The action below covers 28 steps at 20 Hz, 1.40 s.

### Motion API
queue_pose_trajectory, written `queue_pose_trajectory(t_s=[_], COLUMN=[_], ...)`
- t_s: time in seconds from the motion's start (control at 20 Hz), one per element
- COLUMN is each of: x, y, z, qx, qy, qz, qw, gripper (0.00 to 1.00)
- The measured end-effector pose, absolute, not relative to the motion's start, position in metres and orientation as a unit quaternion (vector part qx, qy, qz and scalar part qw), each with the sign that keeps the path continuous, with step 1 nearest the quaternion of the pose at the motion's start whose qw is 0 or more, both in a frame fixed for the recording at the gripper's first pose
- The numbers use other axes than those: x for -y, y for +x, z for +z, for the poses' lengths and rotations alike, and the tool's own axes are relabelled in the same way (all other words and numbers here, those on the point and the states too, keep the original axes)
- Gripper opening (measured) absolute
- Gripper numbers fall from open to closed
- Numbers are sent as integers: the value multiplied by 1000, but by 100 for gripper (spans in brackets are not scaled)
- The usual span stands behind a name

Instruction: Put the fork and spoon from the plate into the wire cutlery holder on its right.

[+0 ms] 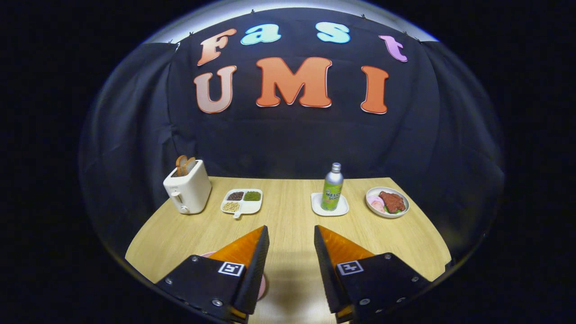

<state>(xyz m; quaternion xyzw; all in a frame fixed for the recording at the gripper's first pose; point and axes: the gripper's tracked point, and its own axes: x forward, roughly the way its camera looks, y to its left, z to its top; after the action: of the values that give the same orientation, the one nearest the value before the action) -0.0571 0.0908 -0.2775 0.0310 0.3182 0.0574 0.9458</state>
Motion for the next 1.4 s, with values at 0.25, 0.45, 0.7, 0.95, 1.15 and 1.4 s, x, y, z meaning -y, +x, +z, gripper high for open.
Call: queue_pose_trajectory(t_s=[0.25, 0.45, 0.7, 0.95, 1.15, 1.4], x=[-156, -195, -228, -246, -255, -261], y=[-87, -122, -150, -176, -184, -193], z=[-314, -356, -400, -436, -454, -466], qx=[-359, -419, -479, -540, -576, -599], qy=[55, 49, 37, 26, 18, -17], qz=[79, 99, 110, 117, 115, 135], qw=[928, 901, 870, 833, 809, 789], gripper=[83, 87, 89, 88, 76, 38])
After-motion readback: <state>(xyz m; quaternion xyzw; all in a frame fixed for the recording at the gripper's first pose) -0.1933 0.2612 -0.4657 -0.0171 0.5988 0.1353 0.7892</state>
